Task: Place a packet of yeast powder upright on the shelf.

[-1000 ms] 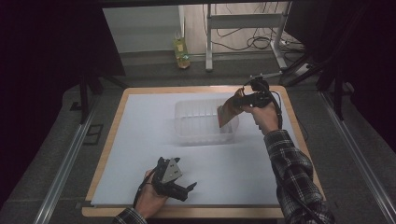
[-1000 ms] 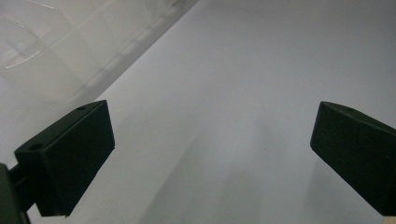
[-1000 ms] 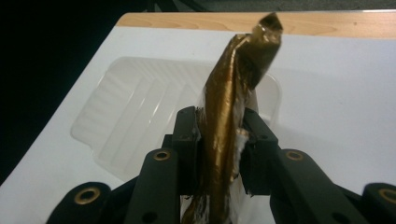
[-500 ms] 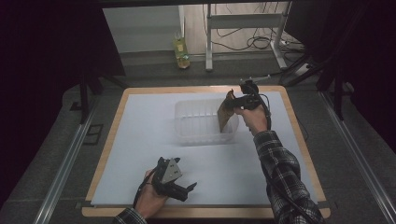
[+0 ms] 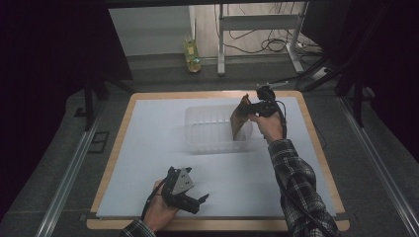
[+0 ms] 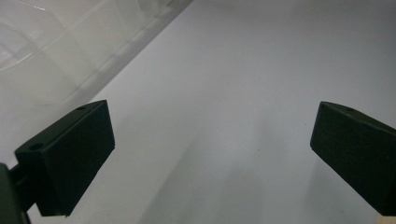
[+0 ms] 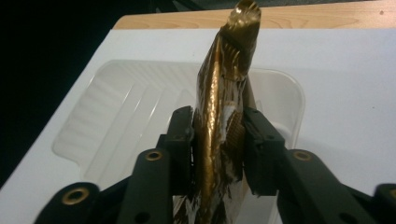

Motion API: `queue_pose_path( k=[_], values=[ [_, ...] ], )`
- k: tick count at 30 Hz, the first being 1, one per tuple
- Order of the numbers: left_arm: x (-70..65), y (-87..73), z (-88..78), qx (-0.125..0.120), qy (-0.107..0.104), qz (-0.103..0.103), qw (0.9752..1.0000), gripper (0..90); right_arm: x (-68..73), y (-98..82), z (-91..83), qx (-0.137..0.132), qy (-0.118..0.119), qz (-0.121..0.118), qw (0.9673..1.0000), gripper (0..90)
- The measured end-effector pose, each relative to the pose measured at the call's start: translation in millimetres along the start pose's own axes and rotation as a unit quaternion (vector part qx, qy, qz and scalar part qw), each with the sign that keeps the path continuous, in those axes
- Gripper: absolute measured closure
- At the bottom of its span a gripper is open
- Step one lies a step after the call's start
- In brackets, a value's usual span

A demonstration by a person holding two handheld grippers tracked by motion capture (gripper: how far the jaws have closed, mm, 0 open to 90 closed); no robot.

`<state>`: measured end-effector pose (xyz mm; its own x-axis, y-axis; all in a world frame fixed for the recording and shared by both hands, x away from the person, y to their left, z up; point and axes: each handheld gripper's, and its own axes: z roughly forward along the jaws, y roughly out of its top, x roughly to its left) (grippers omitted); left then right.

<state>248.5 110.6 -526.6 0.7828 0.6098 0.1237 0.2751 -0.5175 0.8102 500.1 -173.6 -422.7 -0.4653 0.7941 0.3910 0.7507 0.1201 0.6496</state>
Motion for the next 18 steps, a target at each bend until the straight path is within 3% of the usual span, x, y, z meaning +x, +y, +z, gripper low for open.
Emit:
queue_pose_path(
  k=[8, 18],
  values=[
    [-1.3, 0.3, -0.5, 0.0, 0.0, 0.002, 1.0, 0.0, 12.0, -0.1, -2.2, 0.003, -0.015, -0.051, 0.9986, 49.1],
    [-1.5, -0.2, -0.4, -0.004, -0.001, 0.002, 1.0, 0.0, 18.2, -5.1, -10.2, -0.003, -0.021, -0.083, 0.9963, 36.9]
  ],
)
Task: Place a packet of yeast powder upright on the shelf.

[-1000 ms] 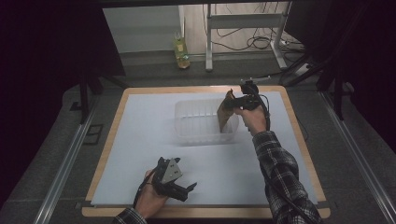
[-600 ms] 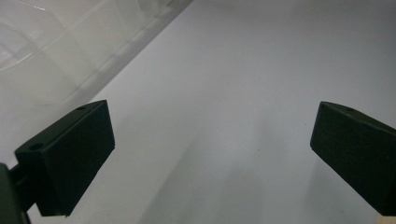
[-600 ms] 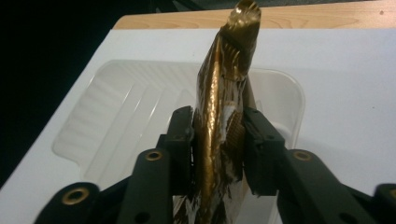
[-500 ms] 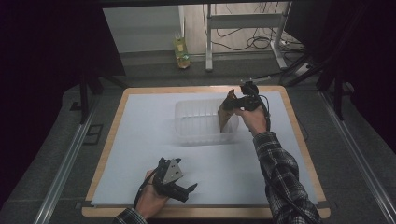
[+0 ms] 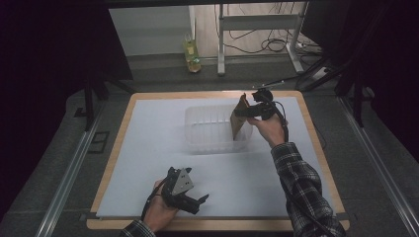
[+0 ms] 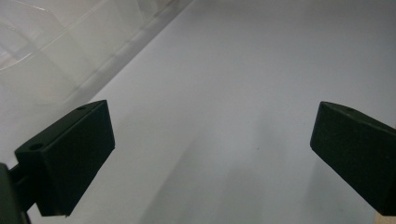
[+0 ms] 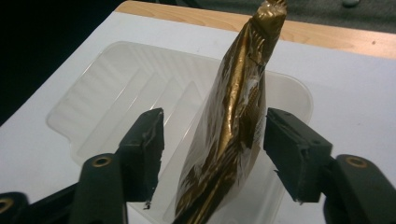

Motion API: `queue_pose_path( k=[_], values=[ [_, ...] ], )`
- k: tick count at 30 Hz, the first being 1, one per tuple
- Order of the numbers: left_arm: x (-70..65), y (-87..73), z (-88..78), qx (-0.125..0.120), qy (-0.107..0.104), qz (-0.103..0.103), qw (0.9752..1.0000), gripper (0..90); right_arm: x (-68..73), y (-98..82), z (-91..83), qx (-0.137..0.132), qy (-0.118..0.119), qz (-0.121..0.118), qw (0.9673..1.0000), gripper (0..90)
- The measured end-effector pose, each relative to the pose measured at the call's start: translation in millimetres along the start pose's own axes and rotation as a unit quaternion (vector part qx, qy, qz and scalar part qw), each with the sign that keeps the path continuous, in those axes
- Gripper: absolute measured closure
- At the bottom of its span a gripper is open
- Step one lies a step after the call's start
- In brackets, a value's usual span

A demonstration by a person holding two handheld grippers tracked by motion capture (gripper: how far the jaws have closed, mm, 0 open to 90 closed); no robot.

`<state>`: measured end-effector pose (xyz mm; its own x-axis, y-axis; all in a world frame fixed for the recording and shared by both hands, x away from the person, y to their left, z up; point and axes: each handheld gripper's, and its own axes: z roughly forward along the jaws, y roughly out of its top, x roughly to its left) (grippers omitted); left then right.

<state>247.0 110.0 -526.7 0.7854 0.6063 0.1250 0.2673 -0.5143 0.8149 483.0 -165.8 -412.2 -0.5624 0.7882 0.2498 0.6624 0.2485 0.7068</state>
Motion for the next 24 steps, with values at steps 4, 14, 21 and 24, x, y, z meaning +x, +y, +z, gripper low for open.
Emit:
queue_pose_path(
  k=[4, 14, 21, 24],
  values=[
    [-0.2, -0.4, 0.9, 0.006, 0.001, 0.005, 1.0, 0.0, 3.7, -1.2, -3.2, 0.001, -0.003, -0.023, 0.9997, 34.3],
    [-1.2, -0.6, 1.2, 0.006, -0.002, 0.009, 0.9999, 0.0, 11.3, -9.6, -8.8, 0.0, 0.005, -0.046, 0.9989, 24.2],
    [-1.0, -0.8, 1.2, 0.004, -0.002, 0.009, 0.9999, 0.0, 14.8, -17.6, -15.3, -0.002, -0.001, -0.074, 0.9973, 17.0],
    [-1.4, -0.8, 1.8, 0.006, -0.002, 0.011, 0.9999, 0.0, 17.2, -22.1, -17.6, -0.002, -0.002, -0.083, 0.9965, 15.6]
  ],
)
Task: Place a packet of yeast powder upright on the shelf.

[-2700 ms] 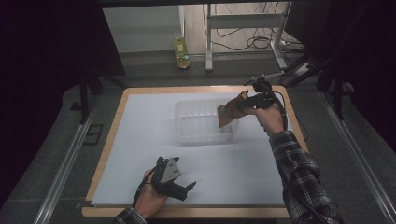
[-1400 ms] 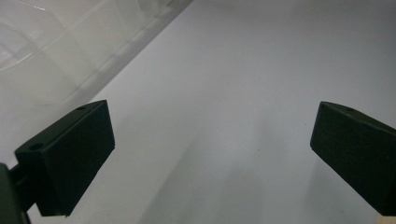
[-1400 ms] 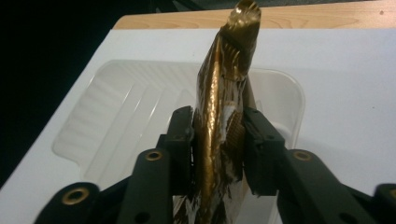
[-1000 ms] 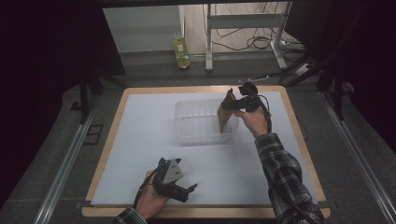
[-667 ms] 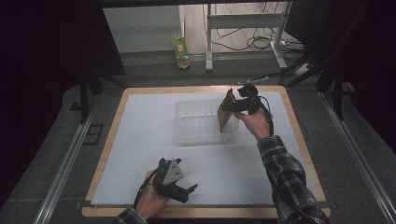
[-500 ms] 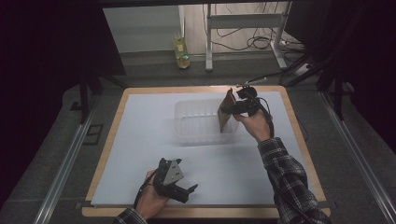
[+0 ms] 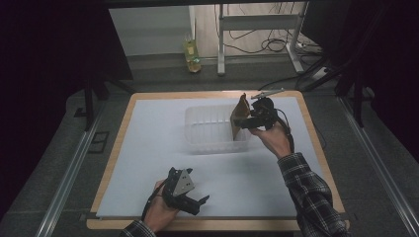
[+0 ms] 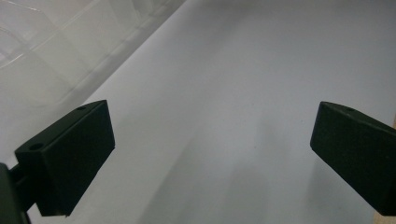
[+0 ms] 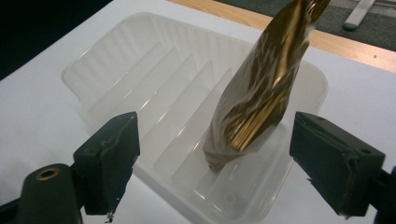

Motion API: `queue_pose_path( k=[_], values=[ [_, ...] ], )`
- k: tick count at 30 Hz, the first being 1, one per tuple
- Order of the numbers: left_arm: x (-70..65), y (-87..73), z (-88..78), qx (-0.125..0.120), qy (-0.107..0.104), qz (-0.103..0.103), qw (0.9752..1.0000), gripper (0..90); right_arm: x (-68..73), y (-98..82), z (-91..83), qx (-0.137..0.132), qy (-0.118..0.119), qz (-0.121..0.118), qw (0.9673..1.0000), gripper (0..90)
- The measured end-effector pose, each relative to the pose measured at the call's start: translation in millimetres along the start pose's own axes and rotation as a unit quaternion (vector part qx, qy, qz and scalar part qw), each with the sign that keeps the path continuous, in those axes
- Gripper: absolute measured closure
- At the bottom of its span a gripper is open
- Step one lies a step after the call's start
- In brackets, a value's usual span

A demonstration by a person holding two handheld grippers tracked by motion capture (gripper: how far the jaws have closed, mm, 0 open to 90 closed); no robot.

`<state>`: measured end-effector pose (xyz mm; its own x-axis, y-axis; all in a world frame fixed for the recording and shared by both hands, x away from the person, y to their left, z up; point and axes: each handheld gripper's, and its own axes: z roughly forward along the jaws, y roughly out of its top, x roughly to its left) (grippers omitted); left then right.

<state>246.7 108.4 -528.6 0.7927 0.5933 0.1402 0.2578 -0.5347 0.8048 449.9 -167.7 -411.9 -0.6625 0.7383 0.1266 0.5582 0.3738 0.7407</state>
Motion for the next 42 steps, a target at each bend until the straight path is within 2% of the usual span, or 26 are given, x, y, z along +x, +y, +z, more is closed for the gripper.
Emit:
queue_pose_path(
  k=[5, 13, 23, 29, 42],
  values=[
    [-1.2, -0.1, 1.6, 0.004, -0.002, 0.006, 1.0, 0.0, 3.1, -7.0, -3.2, -0.002, 0.01, -0.008, 0.9999, 14.3],
    [-0.8, 0.1, 0.8, 0.002, -0.001, 0.004, 1.0, 0.0, 7.1, -15.3, -7.9, -0.001, 0.011, -0.014, 0.9998, 12.8],
    [-1.2, 0.3, 0.1, 0.0, 0.0, 0.005, 1.0, 0.0, 18.4, -29.4, -17.3, -0.003, 0.021, -0.044, 0.9988, 8.8],
    [-0.8, 0.3, -0.5, -0.002, 0.0, 0.004, 1.0, 0.0, 22.9, -39.6, -25.4, -0.004, 0.018, -0.067, 0.9976, 5.7],
    [2.1, -1.3, -5.2, -0.007, 0.005, -0.003, 1.0, 0.0, 26.8, -59.6, -42.1, -0.008, 0.0, -0.084, 0.9964, 0.2]
  ],
)
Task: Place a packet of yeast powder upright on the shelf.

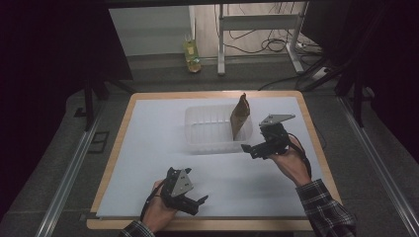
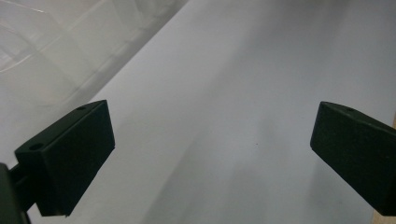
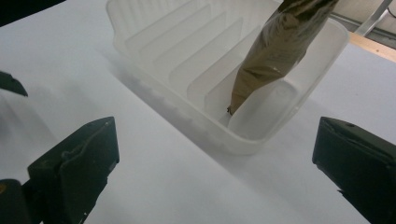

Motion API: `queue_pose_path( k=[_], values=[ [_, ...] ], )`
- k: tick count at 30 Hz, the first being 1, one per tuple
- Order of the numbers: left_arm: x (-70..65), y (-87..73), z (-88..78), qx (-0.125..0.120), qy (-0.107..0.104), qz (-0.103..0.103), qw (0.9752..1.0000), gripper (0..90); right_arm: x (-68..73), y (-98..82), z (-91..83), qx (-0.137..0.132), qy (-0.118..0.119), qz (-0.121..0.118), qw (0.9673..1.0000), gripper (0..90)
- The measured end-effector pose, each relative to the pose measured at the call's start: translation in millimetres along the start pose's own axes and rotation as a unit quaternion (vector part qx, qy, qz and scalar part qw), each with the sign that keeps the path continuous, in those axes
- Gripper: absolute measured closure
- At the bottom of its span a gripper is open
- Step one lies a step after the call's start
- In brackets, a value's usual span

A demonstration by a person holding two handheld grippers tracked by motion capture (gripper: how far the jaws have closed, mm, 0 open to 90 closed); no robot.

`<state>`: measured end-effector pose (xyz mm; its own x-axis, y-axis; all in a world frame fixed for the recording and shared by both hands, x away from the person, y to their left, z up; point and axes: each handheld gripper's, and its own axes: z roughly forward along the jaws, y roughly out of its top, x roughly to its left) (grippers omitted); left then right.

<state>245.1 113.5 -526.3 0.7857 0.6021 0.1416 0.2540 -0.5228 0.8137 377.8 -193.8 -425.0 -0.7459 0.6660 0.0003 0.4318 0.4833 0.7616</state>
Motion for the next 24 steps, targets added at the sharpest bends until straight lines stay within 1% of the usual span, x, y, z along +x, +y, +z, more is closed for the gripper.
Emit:
queue_pose_path(
  k=[3, 8, 12, 16, 24],
  values=[
    [1.8, -0.5, -1.7, 0.0, 0.002, -0.002, 1.0, 0.0, 0.7, -5.7, -4.8, -0.002, -0.001, -0.001, 1.0, 0.1],
    [2.5, -0.5, -3.4, 0.001, 0.005, 0.0, 1.0, 0.0, 3.5, -16.0, -9.3, -0.002, 0.01, 0.0, 0.9999, 0.0],
    [2.9, -1.4, -6.0, -0.001, 0.006, -0.003, 1.0, 0.0, 7.5, -25.6, -12.5, -0.003, 0.015, -0.004, 0.9999, 0.0],
    [3.0, -2.6, -8.8, -0.004, 0.008, -0.007, 0.9999, 0.0, 11.5, -32.7, -15.7, -0.009, 0.018, -0.005, 0.9998, 0.0],
    [2.9, -4.2, -12.8, -0.003, 0.01, -0.007, 0.9999, 0.0, 21.1, -46.2, -20.2, -0.013, 0.02, -0.015, 0.9996, 0.0]
  ],
)
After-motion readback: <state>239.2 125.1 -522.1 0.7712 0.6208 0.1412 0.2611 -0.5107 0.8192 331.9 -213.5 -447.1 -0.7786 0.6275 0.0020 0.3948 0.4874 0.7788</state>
